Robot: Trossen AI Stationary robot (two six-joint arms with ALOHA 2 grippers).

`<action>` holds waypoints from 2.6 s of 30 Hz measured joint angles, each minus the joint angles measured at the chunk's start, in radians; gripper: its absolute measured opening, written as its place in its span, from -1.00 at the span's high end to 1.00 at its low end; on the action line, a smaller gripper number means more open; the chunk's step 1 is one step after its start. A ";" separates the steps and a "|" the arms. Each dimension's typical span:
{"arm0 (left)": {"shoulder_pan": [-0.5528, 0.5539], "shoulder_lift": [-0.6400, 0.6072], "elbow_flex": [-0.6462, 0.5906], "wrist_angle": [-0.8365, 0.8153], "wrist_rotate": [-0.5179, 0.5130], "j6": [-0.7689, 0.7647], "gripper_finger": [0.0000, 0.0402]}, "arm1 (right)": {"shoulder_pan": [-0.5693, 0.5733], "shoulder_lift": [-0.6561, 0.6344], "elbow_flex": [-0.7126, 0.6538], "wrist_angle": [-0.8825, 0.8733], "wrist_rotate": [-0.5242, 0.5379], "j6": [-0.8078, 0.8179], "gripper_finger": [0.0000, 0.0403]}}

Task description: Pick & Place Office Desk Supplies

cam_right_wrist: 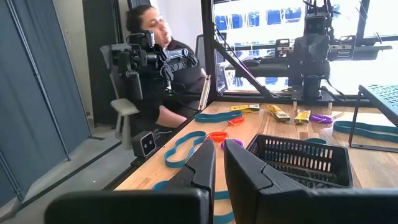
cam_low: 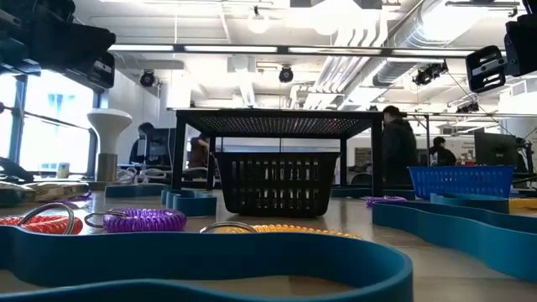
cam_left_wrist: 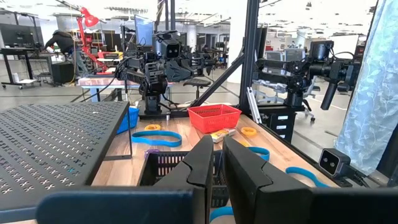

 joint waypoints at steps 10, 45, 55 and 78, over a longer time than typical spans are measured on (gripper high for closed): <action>0.000 0.000 0.000 0.000 0.000 0.000 0.85 | 0.000 0.000 0.000 0.000 0.000 0.000 0.89; 0.000 0.000 0.000 0.000 0.000 0.000 0.85 | 0.000 0.000 0.000 0.000 0.000 0.000 0.89; 0.000 0.000 0.000 0.000 0.000 0.000 0.85 | 0.000 0.000 0.000 0.000 0.000 0.000 0.89; 0.000 0.000 0.000 0.005 0.000 0.000 0.85 | 0.000 0.000 0.000 0.016 -0.001 0.125 0.89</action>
